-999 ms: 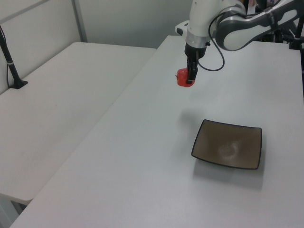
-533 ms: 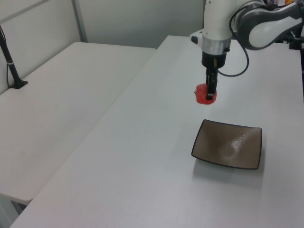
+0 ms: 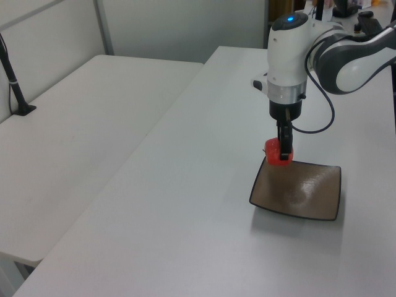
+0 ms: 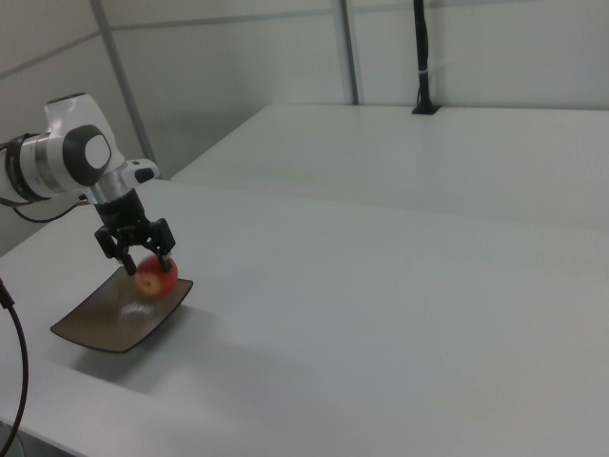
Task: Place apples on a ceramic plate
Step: 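Lower the apple onto the plate and open the gripper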
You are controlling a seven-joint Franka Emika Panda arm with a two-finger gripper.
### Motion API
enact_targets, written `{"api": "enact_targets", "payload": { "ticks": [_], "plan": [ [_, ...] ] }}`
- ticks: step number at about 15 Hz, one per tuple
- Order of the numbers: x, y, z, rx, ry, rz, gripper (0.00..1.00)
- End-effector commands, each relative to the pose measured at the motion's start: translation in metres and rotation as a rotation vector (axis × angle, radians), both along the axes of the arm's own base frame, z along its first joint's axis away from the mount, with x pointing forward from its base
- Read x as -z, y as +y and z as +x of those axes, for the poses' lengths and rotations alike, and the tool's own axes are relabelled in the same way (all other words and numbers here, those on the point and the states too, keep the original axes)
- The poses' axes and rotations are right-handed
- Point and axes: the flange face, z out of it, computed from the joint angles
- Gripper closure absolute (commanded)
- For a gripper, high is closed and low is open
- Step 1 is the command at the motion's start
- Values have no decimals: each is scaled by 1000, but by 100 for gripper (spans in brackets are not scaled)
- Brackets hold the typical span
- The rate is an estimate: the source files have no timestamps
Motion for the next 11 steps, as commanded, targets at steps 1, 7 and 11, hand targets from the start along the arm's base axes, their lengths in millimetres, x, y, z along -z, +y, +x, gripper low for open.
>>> {"api": "enact_targets", "payload": {
  "ticks": [1,7,11],
  "plan": [
    [4,1,-6,5,23,3,0],
    [-5,-5,-2,27,6,9,0],
    [-36,-25,-2,69,-7,-1,0]
  ]
}}
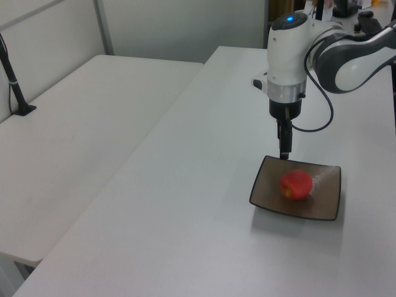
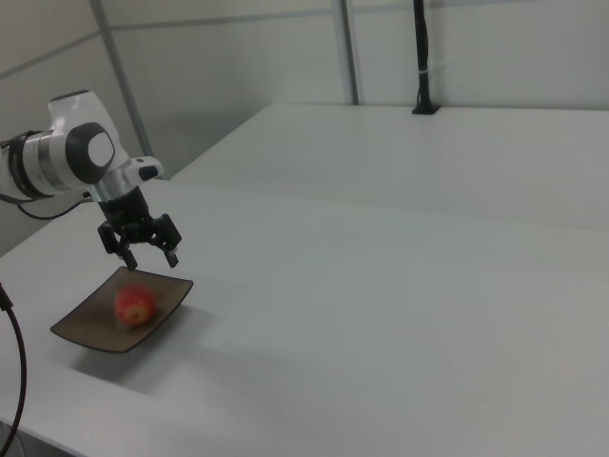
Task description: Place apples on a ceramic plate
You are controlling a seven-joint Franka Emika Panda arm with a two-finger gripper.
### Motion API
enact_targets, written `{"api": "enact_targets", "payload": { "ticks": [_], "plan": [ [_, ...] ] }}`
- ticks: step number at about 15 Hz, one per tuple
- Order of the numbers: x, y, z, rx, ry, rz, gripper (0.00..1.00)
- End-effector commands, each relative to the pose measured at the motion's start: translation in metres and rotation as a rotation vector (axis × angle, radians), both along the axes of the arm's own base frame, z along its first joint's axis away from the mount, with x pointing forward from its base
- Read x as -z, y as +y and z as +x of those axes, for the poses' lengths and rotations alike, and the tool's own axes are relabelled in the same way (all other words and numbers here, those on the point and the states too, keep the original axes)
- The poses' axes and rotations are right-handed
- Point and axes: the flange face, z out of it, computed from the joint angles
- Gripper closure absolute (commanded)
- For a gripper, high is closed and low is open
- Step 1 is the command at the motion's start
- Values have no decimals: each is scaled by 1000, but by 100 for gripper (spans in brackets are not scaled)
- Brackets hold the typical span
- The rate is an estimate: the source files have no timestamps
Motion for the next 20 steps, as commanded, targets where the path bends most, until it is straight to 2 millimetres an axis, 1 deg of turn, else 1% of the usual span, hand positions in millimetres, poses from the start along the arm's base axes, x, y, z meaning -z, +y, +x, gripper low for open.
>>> {"api": "enact_targets", "payload": {
  "ticks": [1,2,3,4,5,6,8,11,12,16,17,18,20],
  "plan": [
    [-36,-22,-6,67,-2,-4,0],
    [-49,-34,-1,127,-13,34,0],
    [-65,-65,13,208,-28,87,0],
    [-84,-91,25,265,-55,115,0],
    [-97,-116,32,305,-77,123,0],
    [-106,-142,36,326,-92,125,0],
    [-114,-189,34,298,-54,106,0],
    [-118,-207,37,314,-51,133,0],
    [-118,-219,38,349,-47,159,0],
    [-109,-219,39,359,-29,175,0],
    [-110,-219,40,359,-35,176,0],
    [-110,-224,41,368,-38,176,0],
    [-110,-223,41,365,-38,176,0]
  ]
}}
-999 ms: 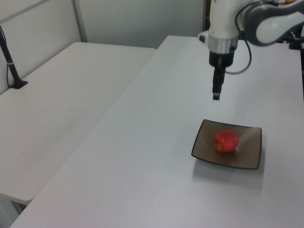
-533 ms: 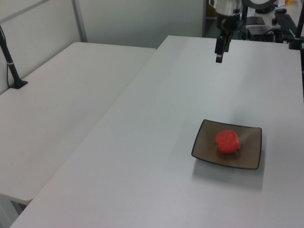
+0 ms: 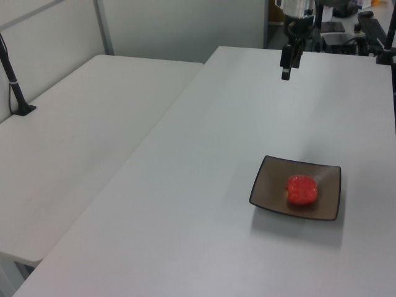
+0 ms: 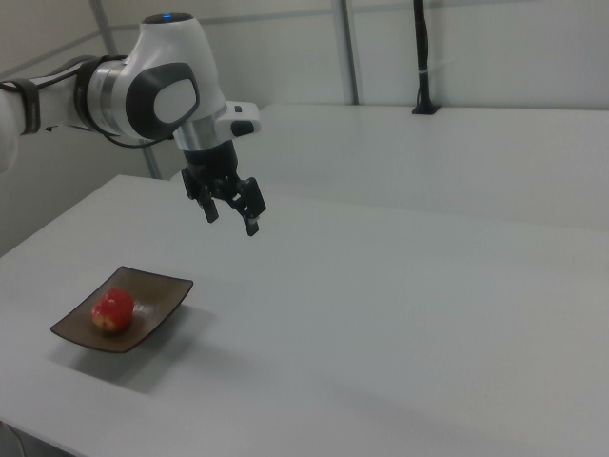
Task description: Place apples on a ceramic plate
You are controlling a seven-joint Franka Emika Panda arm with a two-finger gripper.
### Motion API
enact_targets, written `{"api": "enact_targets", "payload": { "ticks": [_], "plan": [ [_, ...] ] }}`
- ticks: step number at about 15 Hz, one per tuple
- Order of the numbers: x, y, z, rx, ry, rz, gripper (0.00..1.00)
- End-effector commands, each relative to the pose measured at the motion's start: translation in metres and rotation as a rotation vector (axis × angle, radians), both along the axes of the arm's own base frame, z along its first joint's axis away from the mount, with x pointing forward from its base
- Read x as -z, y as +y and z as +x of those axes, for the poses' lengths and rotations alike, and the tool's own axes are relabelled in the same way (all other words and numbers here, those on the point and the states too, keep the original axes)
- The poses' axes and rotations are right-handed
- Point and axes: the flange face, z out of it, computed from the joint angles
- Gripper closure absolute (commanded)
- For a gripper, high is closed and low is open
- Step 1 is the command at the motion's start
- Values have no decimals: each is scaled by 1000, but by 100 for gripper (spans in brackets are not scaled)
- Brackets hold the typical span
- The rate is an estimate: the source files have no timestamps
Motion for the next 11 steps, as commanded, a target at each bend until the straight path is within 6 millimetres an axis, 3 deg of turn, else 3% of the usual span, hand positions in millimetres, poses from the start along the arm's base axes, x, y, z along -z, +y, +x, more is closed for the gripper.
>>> {"api": "enact_targets", "payload": {
  "ticks": [1,11],
  "plan": [
    [1,0,-1,-12,15,20,0],
    [9,11,-3,-63,30,-26,0]
  ]
}}
